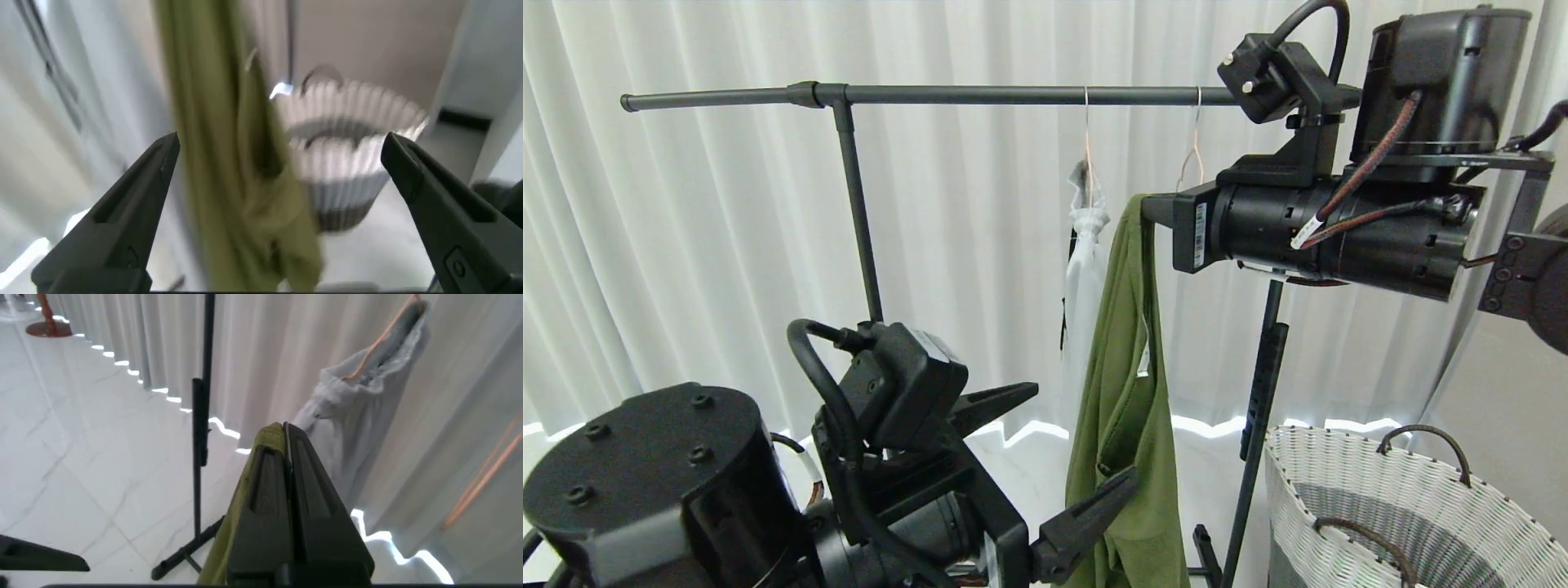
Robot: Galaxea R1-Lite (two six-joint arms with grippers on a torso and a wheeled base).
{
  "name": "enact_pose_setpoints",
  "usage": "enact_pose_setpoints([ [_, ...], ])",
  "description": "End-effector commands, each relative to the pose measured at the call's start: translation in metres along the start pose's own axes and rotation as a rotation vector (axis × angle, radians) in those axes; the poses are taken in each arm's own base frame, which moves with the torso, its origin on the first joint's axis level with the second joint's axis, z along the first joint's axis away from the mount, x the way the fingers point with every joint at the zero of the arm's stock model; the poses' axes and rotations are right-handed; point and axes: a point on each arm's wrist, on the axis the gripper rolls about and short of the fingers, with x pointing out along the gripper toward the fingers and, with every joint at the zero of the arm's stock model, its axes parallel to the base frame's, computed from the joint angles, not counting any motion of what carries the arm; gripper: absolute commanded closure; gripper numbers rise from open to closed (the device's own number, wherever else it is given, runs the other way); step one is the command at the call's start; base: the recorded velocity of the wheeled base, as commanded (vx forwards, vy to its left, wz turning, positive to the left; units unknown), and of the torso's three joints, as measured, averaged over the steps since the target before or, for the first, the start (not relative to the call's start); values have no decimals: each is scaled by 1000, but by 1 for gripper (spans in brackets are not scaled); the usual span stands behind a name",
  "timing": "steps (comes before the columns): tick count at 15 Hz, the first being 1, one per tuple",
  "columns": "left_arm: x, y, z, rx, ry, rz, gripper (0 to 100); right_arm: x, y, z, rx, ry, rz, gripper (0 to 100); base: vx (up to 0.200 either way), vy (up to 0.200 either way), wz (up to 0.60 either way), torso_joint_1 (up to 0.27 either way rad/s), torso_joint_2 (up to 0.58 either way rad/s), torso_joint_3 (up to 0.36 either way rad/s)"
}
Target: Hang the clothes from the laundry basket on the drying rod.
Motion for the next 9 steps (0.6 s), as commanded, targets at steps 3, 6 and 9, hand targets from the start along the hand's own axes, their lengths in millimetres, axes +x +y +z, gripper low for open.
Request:
enact_pose_setpoints([
  [3, 34, 24, -1, -17, 18, 101, 0, -4, 13, 2, -3, -6, 38, 100, 0, 0, 0, 0, 0, 0],
  [6, 54, 39, -22, -25, 97, 148, 0, -8, 14, 4, -4, -12, 43, 100, 0, 0, 0, 0, 0, 0],
  [9, 63, 42, -34, -18, 143, 192, 0, -12, 14, 3, -4, -11, 43, 100, 0, 0, 0, 0, 0, 0],
])
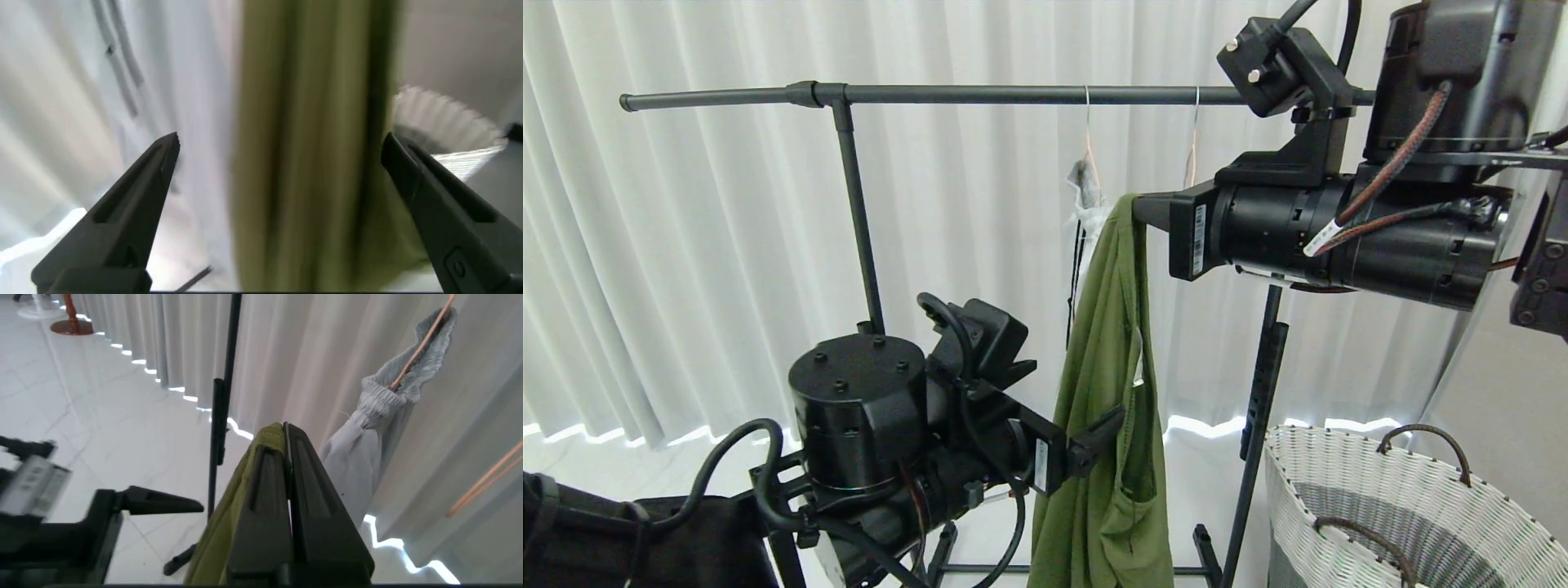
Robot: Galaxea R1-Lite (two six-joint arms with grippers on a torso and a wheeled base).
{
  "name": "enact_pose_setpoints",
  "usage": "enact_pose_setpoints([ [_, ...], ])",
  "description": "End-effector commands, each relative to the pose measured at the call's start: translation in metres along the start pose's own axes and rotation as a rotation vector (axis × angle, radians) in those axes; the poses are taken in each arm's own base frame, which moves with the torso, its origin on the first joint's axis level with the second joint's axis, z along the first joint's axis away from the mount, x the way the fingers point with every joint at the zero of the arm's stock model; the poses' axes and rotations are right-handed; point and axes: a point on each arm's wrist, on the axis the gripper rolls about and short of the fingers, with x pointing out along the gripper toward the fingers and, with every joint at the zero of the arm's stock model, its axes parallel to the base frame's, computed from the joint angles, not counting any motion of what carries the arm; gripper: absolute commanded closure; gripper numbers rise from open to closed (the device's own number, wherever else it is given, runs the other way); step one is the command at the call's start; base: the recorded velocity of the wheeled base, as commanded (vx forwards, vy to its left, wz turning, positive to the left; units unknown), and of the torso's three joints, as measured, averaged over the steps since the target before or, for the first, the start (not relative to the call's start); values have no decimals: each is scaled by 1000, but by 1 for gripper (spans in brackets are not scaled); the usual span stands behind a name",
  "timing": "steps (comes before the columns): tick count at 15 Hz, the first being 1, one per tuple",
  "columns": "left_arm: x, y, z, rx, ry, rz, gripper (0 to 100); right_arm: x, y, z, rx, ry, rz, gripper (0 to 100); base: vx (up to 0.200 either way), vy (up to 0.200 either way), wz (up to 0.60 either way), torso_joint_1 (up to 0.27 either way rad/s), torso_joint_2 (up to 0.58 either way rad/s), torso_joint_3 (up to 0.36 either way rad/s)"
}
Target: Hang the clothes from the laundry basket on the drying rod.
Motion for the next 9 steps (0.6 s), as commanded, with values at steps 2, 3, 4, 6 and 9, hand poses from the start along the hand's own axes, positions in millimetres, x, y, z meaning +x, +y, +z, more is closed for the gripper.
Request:
enact_pose_setpoints([
  [2, 11, 1, -15, 25, 57, 27, 0, -5, 0, 0, 0, 0, 2, 100, 0, 0, 0, 0, 0, 0],
  [3, 9, 1, -14, 38, 52, 30, 0, -6, 0, 0, 0, -2, -1, 100, 0, 0, 0, 0, 0, 0],
  [4, 4, 0, -12, 39, 48, 27, 0, -5, -1, 0, 0, 0, -5, 100, 0, 0, 0, 0, 0, 0],
  [6, -8, 0, -14, 41, 52, 24, 0, -4, -2, 0, 0, 0, -5, 100, 0, 0, 0, 0, 0, 0],
  [9, -38, -11, -7, 41, 12, -46, 0, 2, -1, -3, 0, 6, -3, 100, 0, 0, 0, 0, 0, 0],
])
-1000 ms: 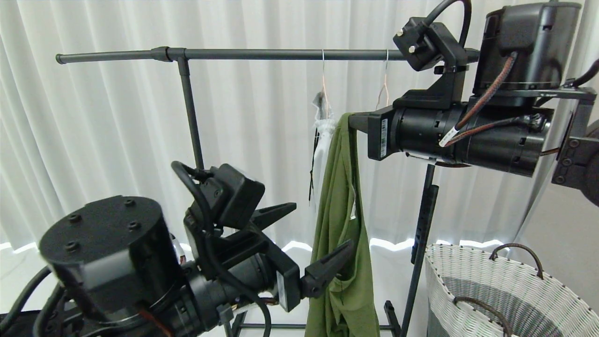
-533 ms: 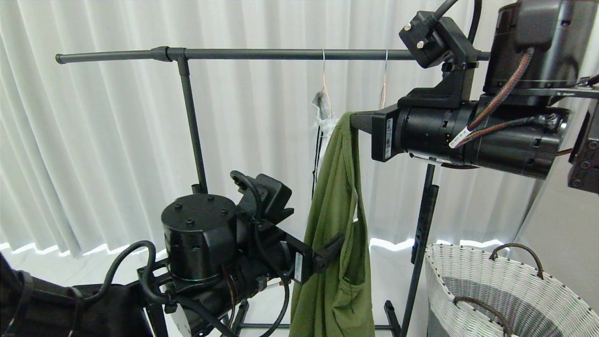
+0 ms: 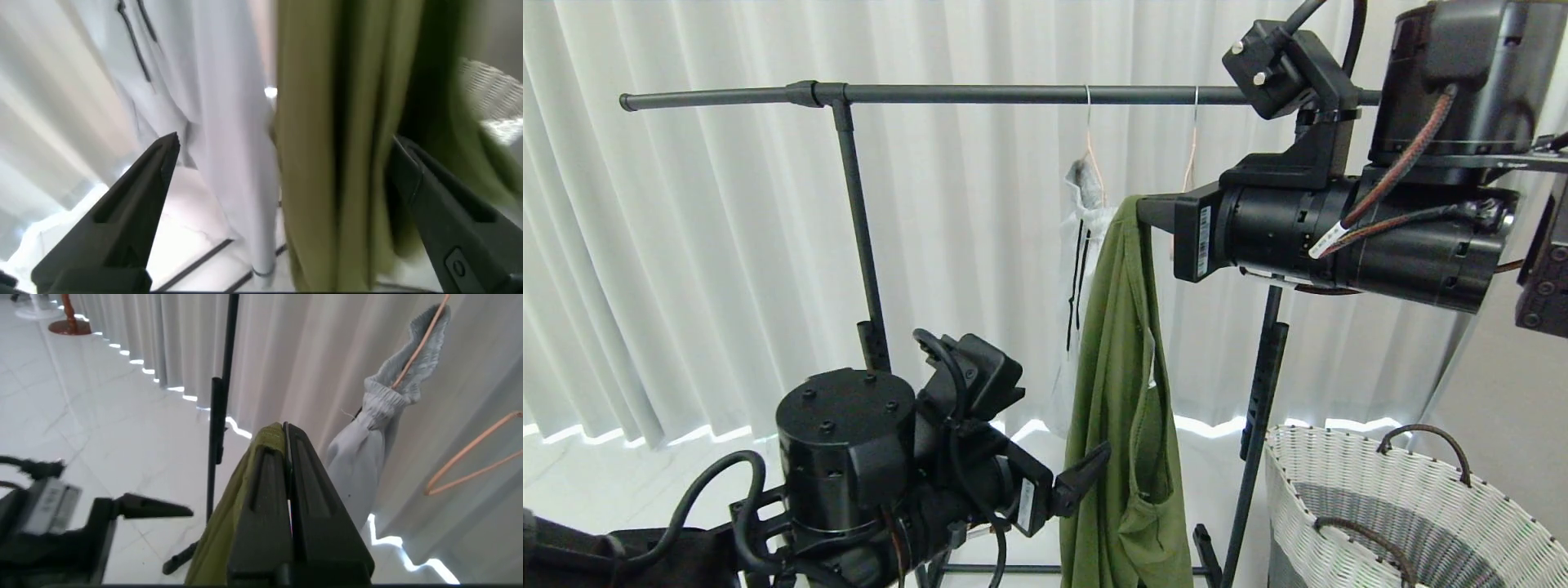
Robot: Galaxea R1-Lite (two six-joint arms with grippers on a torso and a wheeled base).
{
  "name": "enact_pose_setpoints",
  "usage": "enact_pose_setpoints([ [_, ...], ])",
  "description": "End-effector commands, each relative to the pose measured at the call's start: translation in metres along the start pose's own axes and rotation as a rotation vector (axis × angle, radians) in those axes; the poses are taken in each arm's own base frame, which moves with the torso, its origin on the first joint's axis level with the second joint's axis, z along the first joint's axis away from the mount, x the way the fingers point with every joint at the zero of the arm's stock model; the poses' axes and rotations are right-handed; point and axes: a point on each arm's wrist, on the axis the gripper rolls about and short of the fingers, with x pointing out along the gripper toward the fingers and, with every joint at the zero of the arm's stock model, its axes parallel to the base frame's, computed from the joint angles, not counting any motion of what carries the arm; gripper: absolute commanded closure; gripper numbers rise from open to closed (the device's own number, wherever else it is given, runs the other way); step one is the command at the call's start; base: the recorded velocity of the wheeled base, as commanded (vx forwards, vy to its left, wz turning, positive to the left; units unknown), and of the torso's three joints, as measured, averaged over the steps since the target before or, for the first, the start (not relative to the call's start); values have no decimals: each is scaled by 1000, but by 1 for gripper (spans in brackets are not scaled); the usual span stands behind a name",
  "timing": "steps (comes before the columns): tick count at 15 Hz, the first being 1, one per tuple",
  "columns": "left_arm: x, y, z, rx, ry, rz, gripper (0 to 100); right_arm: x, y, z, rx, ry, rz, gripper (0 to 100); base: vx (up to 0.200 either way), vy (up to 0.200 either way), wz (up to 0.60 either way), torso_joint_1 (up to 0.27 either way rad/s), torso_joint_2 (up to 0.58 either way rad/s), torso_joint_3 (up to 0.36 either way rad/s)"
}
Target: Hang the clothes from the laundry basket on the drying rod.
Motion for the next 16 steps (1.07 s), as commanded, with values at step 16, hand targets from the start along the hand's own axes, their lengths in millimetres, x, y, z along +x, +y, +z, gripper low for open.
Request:
enact_pose_setpoints([
  [16, 27, -4, -24, 44, 108, 87, 0, -9, 6, 7, -5, -22, 17, 100, 0, 0, 0, 0, 0, 0],
])
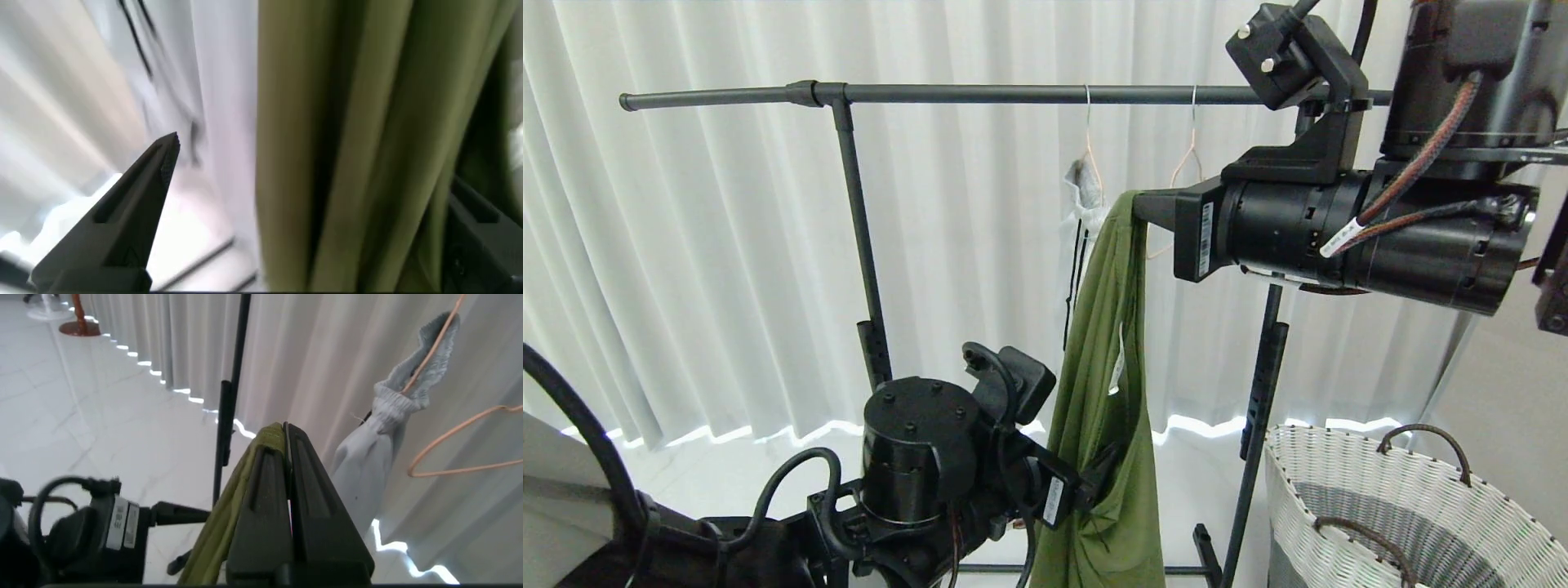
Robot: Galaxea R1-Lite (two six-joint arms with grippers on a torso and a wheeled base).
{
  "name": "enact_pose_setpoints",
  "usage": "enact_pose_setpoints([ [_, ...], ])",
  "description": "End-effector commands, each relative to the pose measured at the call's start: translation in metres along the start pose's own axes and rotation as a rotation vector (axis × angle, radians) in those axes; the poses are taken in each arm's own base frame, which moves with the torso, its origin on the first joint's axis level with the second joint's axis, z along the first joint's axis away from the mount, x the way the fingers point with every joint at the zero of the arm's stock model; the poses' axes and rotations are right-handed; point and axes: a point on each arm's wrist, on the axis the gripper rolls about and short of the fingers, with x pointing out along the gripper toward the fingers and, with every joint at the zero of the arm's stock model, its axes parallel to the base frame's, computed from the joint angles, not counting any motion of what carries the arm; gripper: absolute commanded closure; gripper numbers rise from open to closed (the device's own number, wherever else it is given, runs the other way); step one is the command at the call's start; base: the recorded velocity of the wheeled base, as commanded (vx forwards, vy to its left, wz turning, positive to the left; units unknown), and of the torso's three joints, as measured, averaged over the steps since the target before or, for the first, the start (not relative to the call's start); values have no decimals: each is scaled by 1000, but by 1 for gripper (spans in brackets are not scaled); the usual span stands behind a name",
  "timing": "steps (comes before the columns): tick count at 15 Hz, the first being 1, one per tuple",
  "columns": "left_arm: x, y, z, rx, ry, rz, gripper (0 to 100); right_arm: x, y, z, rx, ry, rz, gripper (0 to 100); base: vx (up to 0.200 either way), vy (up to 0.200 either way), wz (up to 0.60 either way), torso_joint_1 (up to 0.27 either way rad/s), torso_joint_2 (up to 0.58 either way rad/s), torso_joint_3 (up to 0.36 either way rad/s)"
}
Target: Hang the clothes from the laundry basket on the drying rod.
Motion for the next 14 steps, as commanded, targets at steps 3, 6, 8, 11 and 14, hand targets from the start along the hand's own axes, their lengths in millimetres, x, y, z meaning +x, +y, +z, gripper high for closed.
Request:
enact_pose_setpoints([
  [3, -18, 2, -16, 15, 53, 15, 0, -4, -14, 3, 0, -10, -91, 100, 0, 0, 0, 0, 0, 0],
  [6, -35, 4, -20, 19, 59, 22, 0, -15, -21, 8, 0, -1, -117, 100, 0, 0, 0, 0, 0, 0],
  [8, -43, 5, -21, 16, 56, 24, 0, -20, -23, 10, 1, 5, -125, 100, 0, 0, 0, 0, 0, 0],
  [11, -52, 7, -22, 14, 23, 25, 0, -23, -23, 11, 1, 5, -126, 100, 0, 0, 0, 0, 0, 0],
  [14, -57, 7, -26, 63, -10, 27, 100, -26, -23, 12, 1, 7, -129, 100, 0, 0, 0, 0, 0, 0],
])
